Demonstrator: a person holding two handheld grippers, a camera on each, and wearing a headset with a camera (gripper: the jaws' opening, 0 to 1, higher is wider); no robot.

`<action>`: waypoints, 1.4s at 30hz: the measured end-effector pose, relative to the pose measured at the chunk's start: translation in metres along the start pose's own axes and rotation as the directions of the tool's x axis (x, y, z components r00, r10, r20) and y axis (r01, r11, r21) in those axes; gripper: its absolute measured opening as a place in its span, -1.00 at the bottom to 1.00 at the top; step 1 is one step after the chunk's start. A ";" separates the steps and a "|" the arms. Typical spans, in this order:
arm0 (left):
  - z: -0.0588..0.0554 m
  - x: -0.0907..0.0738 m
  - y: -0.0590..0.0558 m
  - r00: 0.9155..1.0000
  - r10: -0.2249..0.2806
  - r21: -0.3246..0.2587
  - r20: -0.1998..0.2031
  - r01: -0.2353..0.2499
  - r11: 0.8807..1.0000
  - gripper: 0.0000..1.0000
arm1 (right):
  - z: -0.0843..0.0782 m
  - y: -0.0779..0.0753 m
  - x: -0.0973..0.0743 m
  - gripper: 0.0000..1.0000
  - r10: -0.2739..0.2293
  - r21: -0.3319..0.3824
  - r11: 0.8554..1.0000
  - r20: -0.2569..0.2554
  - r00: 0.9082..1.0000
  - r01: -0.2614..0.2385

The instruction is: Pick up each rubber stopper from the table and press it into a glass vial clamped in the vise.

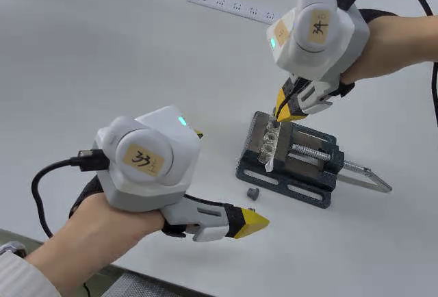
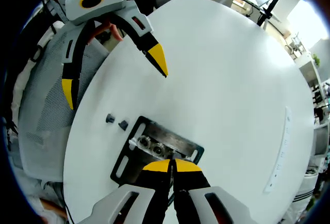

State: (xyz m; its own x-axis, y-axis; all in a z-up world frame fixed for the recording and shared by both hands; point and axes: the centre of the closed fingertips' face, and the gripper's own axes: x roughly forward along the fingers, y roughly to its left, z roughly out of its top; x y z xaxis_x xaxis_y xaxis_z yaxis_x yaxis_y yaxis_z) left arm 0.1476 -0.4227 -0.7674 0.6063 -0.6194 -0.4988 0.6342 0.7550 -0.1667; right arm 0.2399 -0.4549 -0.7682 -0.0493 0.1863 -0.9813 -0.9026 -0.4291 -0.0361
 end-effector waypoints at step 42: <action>0.005 -0.002 0.006 1.000 0.015 -0.074 0.022 -0.013 0.997 0.77 | -0.004 -0.002 0.000 -1.00 -0.070 0.006 0.998 0.048 0.996 0.070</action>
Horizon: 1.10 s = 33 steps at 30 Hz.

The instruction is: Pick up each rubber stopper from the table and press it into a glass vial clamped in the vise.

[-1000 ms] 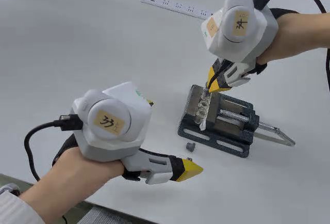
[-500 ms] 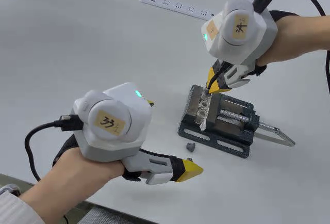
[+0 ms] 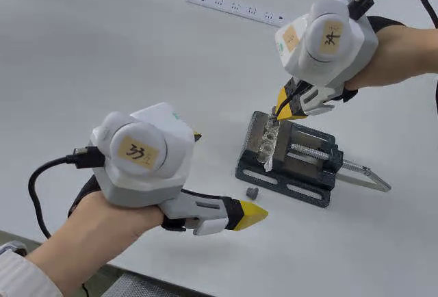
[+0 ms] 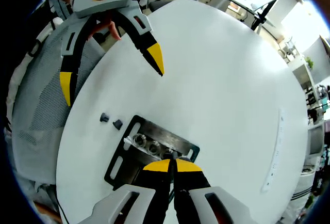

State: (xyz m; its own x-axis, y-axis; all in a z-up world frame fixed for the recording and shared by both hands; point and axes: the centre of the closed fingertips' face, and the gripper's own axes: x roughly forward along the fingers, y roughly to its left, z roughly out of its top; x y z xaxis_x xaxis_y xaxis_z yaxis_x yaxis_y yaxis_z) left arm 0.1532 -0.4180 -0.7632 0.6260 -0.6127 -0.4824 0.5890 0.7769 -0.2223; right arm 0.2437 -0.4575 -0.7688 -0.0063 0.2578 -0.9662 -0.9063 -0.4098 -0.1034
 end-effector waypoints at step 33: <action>0.097 -0.015 -0.018 0.922 -0.228 -0.455 0.313 0.356 0.816 -0.37 | 0.060 0.051 -0.114 -1.00 -0.251 -0.052 0.959 0.291 0.923 0.277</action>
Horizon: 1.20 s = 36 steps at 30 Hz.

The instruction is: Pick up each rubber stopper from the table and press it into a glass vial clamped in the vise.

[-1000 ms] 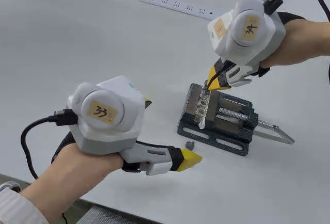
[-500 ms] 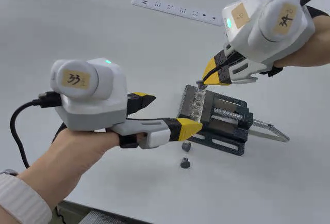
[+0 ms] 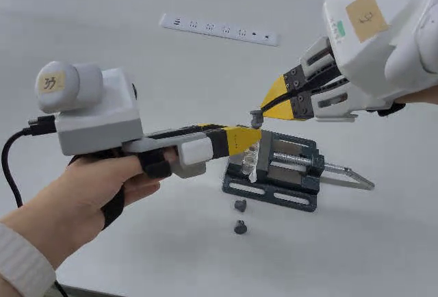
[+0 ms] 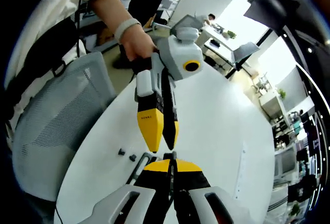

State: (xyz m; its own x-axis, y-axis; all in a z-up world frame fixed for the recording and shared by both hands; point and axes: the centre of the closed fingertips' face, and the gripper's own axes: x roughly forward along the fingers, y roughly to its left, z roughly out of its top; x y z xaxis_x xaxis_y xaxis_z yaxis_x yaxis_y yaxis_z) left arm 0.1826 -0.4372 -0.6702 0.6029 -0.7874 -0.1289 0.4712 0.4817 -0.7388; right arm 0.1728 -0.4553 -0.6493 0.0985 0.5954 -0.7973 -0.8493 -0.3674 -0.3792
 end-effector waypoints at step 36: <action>-0.006 0.005 -0.041 0.988 -0.153 -0.064 -0.009 0.152 0.986 -0.93 | 0.011 0.015 -0.018 -1.00 -0.013 -0.037 0.999 0.045 0.999 0.014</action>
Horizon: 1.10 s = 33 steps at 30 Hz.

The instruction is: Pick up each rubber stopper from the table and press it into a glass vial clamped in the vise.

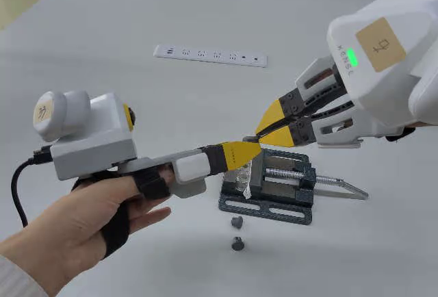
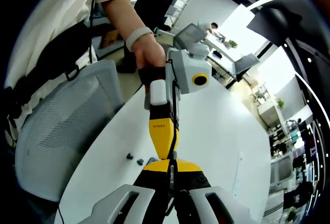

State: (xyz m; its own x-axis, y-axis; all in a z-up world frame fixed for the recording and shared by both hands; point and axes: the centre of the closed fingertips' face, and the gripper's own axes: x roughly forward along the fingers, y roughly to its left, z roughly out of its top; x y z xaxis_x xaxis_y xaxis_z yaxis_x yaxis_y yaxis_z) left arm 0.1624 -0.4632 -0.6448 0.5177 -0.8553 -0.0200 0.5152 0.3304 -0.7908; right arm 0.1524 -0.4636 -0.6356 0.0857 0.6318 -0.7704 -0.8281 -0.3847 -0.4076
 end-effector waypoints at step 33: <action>-0.034 0.007 -0.012 0.969 0.165 0.690 -0.185 0.009 0.724 -0.95 | -0.002 0.028 -0.002 -0.65 0.272 0.192 0.945 -0.004 0.962 -0.266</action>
State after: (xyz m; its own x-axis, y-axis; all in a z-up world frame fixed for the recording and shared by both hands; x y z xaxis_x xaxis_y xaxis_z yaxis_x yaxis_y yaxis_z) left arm 0.1361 -0.4866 -0.6562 0.4603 -0.8480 -0.2627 0.8486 0.5072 -0.1504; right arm 0.1300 -0.4773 -0.6469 -0.1408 0.5009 -0.8540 -0.9114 -0.4024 -0.0858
